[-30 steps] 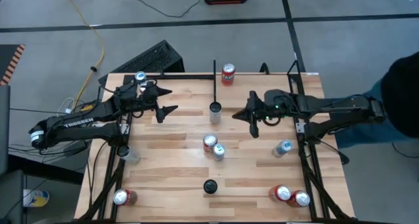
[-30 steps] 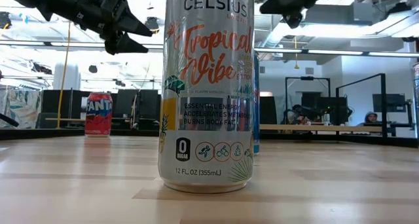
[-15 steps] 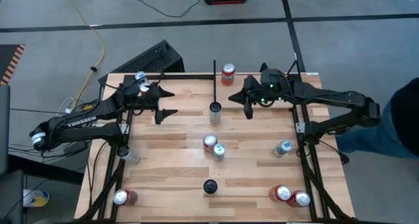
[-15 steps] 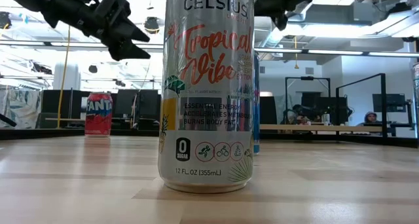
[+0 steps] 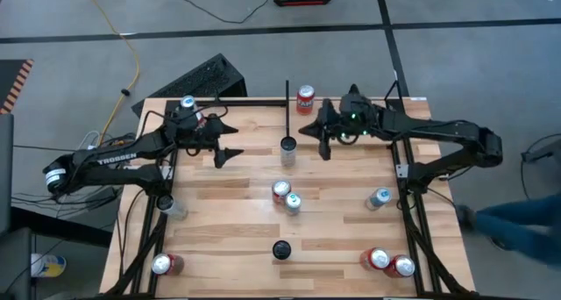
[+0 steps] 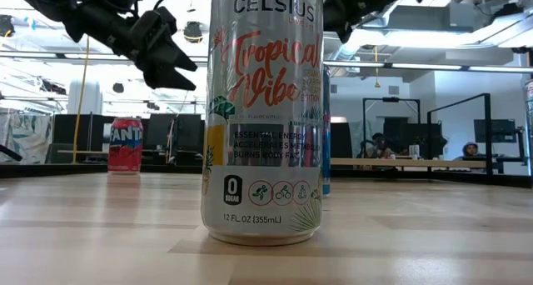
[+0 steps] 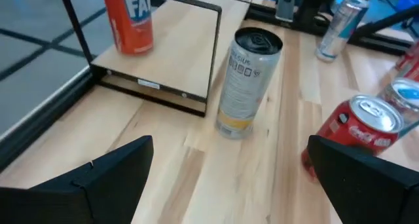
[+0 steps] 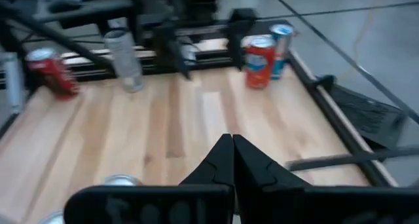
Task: Place canned beverage on shelf
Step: Put the top red-white soda can on the shelf
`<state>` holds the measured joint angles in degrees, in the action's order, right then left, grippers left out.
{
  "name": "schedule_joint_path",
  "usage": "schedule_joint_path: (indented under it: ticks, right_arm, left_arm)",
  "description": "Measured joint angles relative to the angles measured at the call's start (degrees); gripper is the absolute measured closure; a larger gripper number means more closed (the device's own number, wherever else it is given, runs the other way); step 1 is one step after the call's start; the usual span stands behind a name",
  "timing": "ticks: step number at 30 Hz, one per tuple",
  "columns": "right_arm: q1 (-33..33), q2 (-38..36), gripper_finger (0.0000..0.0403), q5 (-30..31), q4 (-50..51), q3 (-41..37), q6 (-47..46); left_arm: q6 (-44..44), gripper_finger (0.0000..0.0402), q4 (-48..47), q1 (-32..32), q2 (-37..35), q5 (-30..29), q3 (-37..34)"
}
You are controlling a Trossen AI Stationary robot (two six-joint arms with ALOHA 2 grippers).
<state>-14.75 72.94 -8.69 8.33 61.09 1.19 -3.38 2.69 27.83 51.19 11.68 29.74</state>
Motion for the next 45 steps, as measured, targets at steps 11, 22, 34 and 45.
schedule_joint_path:
  ticks: [11, 22, 34, 45]
  right_arm:
    - [13.63, -4.75, 0.0382, 10.3, 4.78, -2.5, 1.69]
    - [20.29, -8.56, 0.0377, 12.45, 2.47, -9.44, -0.84]
    - [23.01, -13.91, 0.0376, 16.94, -0.12, -13.82, -1.55]
    - [22.97, -12.71, 0.0376, 16.69, 1.81, -13.84, -2.66]
  left_arm:
    - [-2.39, 0.001, 0.43, -0.74, -1.47, -6.37, 0.3]
    - [-6.45, 0.001, -14.46, -7.76, -1.45, -1.18, 11.98]
    - [6.4, 0.001, 6.86, -27.49, 12.11, -4.0, 12.22]
    - [10.52, 0.001, 18.31, -22.38, 32.02, 13.58, 16.76]
